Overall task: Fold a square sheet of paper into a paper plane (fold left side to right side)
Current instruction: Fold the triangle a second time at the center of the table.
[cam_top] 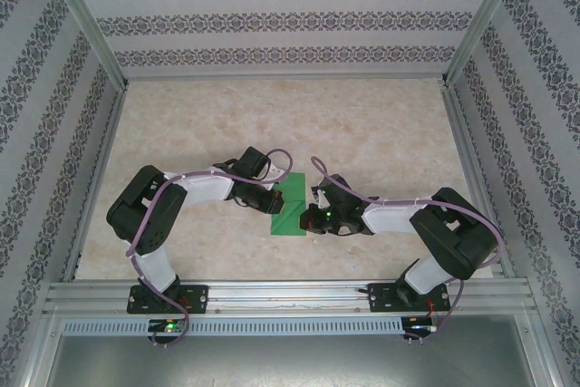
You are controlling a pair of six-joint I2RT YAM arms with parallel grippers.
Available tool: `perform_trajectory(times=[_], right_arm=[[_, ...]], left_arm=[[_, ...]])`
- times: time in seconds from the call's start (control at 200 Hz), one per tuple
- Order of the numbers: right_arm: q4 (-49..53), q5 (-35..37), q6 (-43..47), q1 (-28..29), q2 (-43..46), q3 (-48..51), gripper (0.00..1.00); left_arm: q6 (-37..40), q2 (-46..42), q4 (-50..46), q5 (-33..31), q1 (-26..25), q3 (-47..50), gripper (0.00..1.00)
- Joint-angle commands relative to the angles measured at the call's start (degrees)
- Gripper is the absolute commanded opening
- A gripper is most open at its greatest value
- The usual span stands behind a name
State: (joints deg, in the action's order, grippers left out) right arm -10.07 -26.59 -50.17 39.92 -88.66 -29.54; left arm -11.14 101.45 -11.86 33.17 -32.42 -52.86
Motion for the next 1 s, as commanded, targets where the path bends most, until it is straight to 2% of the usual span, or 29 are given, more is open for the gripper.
perform_trajectory(times=[0.0, 0.44, 0.739, 0.994], right_arm=[[4.18, 1.45, 1.5, 0.62, -1.62, 0.07, 0.0], [4.18, 1.1, 1.72, 0.63, -1.53, -0.57, 0.0], [4.14, 0.27, 2.02, 0.42, -1.96, -2.28, 0.0], [2.18, -1.05, 0.87, -0.58, 4.15, -2.37, 0.0]], left_arm=[[1.63, 0.83, -0.8, -0.55, 1.06, -1.51, 0.02], [1.78, 2.16, -0.19, -0.74, 1.13, -1.24, 0.01], [1.46, 2.2, 1.3, 1.53, 0.98, -0.12, 0.02], [1.57, 2.7, 1.05, 1.3, 0.96, 0.33, 0.02]])
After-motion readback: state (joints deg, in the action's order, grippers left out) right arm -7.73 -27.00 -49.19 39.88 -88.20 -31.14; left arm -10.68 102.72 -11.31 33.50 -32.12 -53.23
